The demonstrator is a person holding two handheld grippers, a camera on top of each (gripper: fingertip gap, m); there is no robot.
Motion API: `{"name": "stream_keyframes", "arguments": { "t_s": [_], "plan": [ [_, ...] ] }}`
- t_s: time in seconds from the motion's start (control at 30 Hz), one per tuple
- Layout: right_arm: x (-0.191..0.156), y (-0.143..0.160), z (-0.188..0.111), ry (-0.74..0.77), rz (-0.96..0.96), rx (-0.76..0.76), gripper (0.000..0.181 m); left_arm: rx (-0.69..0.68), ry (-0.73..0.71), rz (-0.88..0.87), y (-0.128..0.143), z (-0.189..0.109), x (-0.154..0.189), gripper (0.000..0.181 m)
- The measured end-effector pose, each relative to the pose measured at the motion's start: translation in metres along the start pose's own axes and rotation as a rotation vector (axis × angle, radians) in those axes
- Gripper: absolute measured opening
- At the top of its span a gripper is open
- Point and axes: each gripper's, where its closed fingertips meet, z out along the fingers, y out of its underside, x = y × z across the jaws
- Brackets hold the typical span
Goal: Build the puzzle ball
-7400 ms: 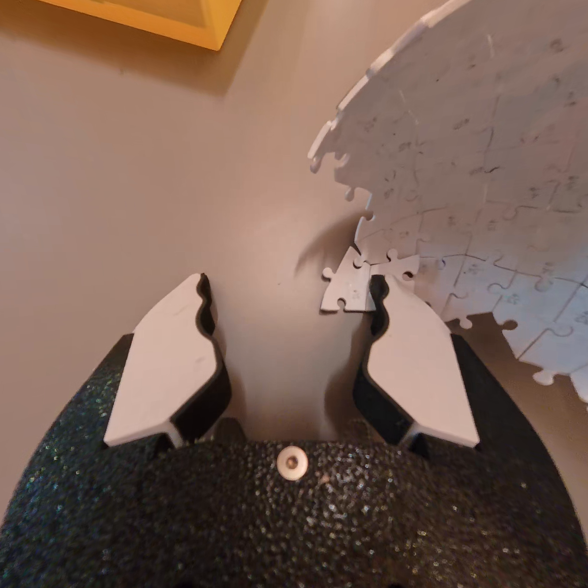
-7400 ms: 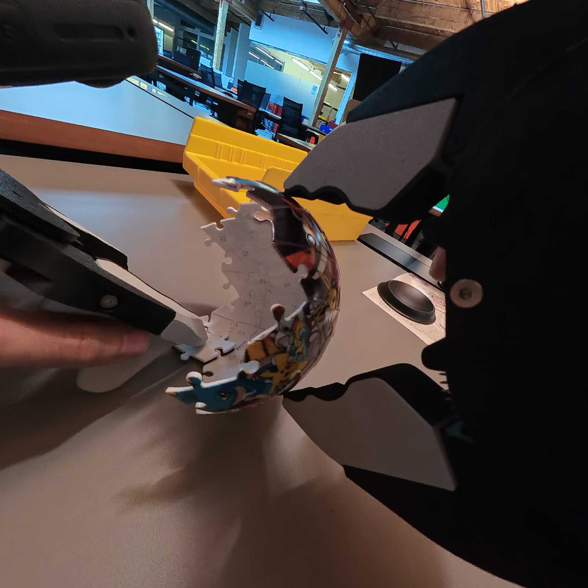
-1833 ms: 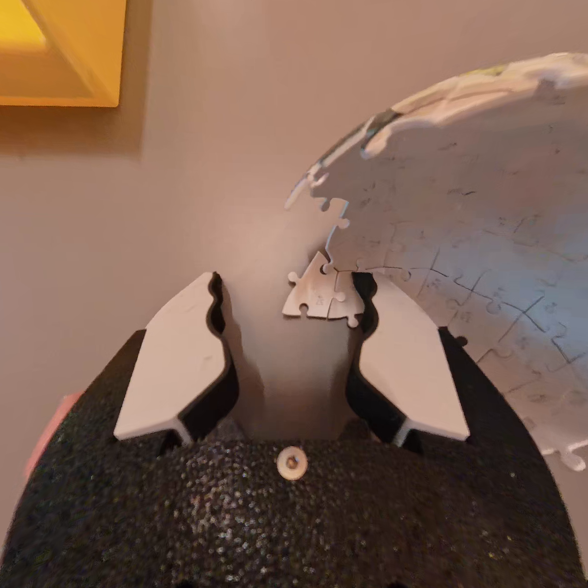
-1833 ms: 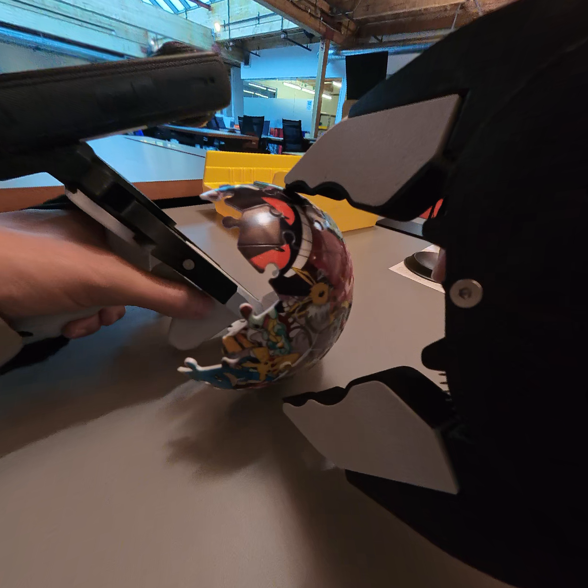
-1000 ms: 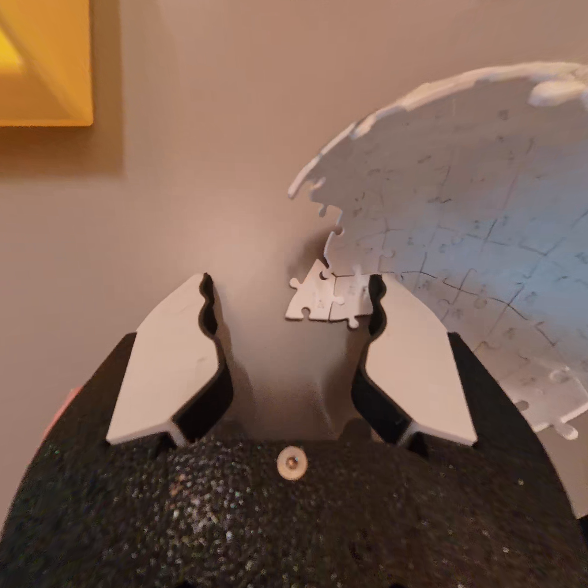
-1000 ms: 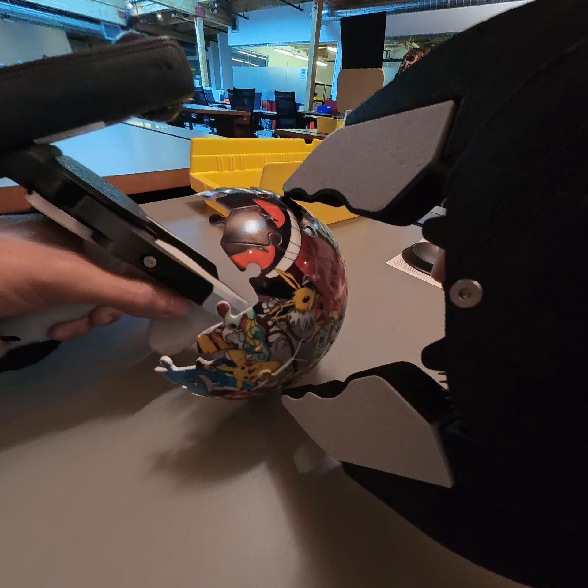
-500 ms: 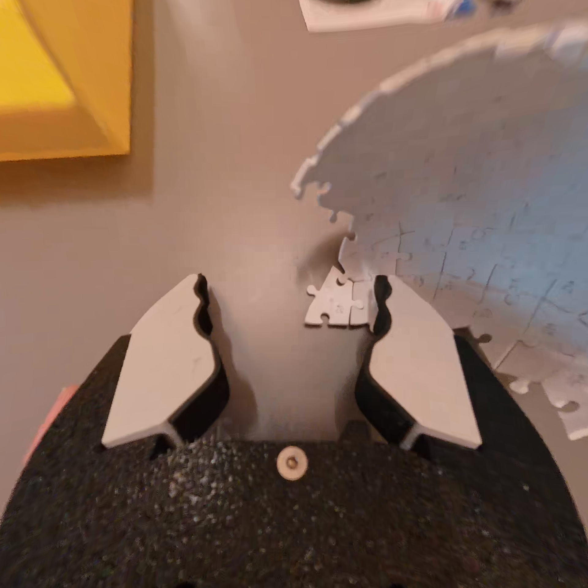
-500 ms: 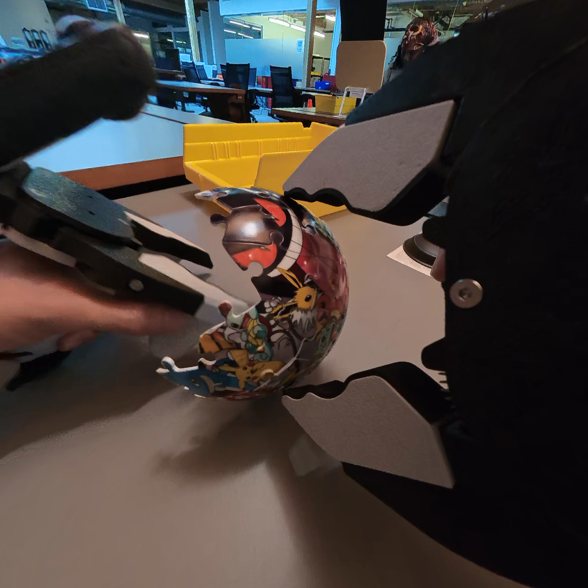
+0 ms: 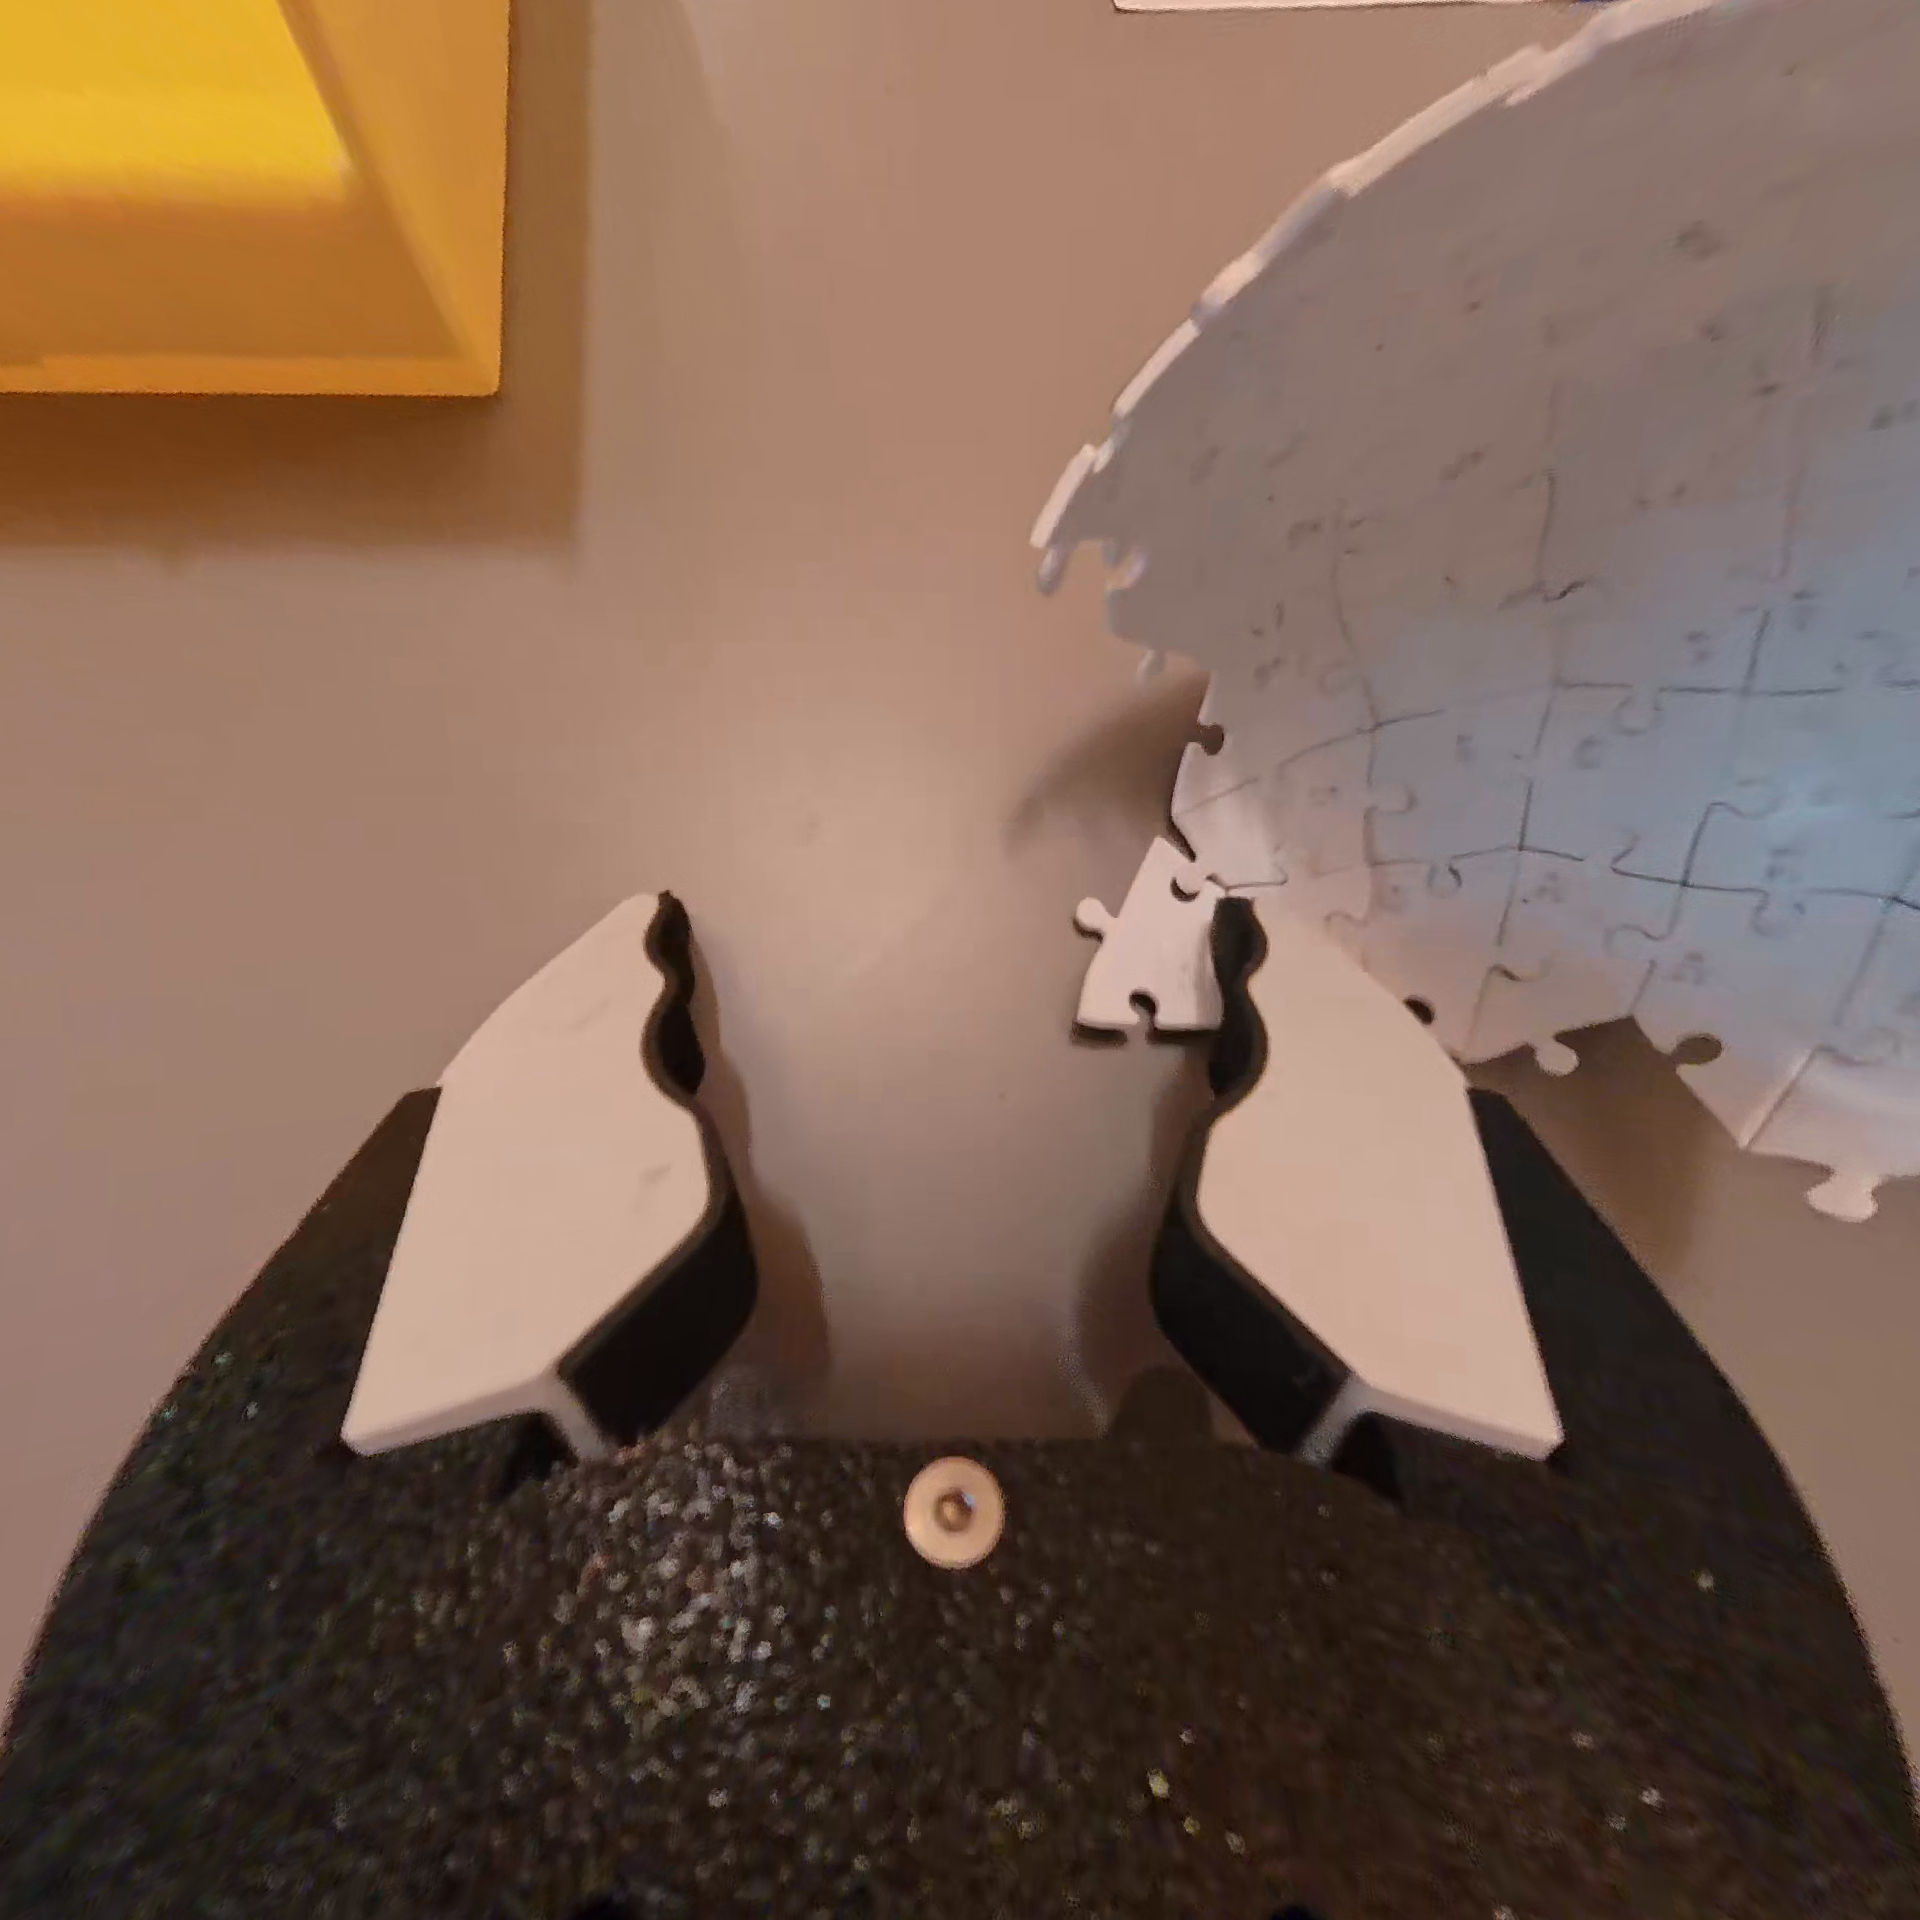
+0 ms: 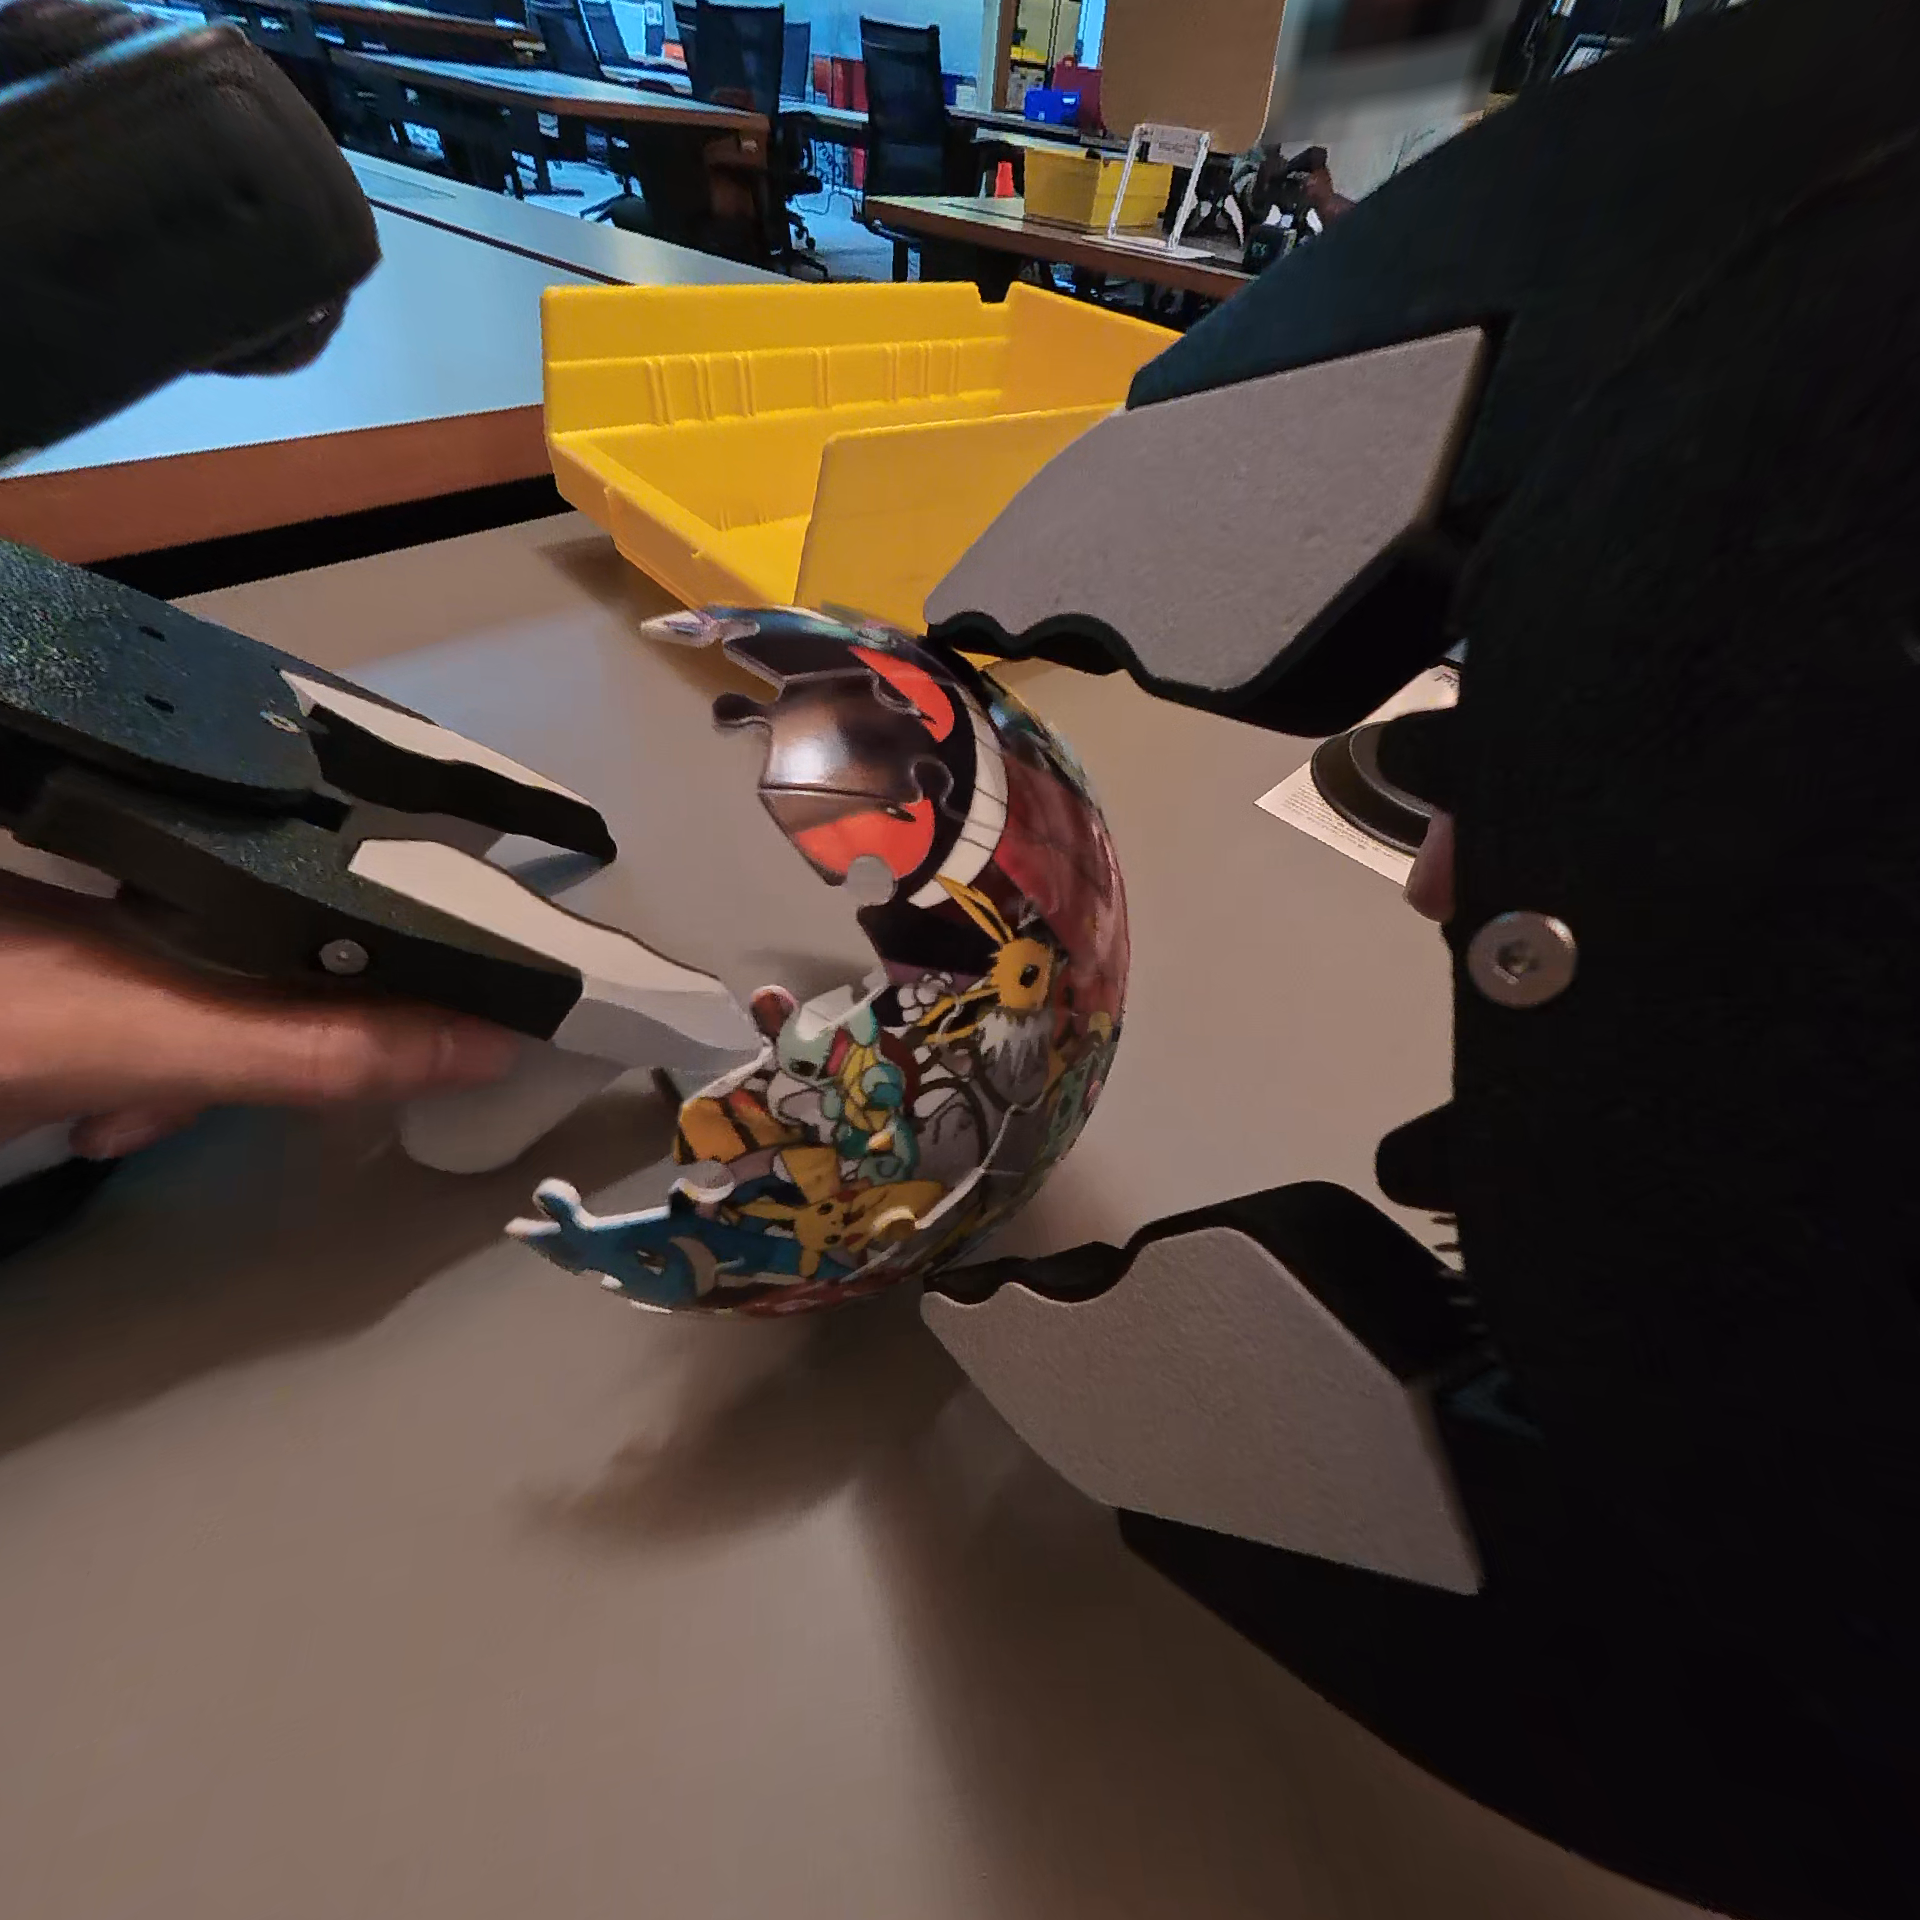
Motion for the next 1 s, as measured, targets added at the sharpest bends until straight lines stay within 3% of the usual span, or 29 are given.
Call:
{"name": "stream_keyframes", "arguments": {
  "t_s": [0.3,0.4,0.7,0.87,1.0],
  "plan": [
    [0.003,0.001,0.002,-0.029,-0.016,-0.03,0.11,-0.016,-0.045,0.027,0.002,-0.005,-0.008,0.095],
    [0.003,0.001,0.003,-0.032,-0.022,-0.025,0.11,0.024,0.018,-0.006,-0.003,-0.011,-0.003,0.097],
    [0.004,-0.003,0.007,-0.063,-0.048,-0.023,0.111,-0.052,-0.04,0.063,0.004,0.001,-0.006,0.107],
    [0.005,-0.004,0.008,-0.088,-0.053,-0.025,0.111,-0.038,-0.019,0.069,0.0,0.006,-0.002,0.104],
    [0.006,-0.004,0.009,-0.08,-0.063,-0.034,0.111,0.024,0.011,0.004,-0.004,-0.012,-0.008,0.1]
  ]
}}
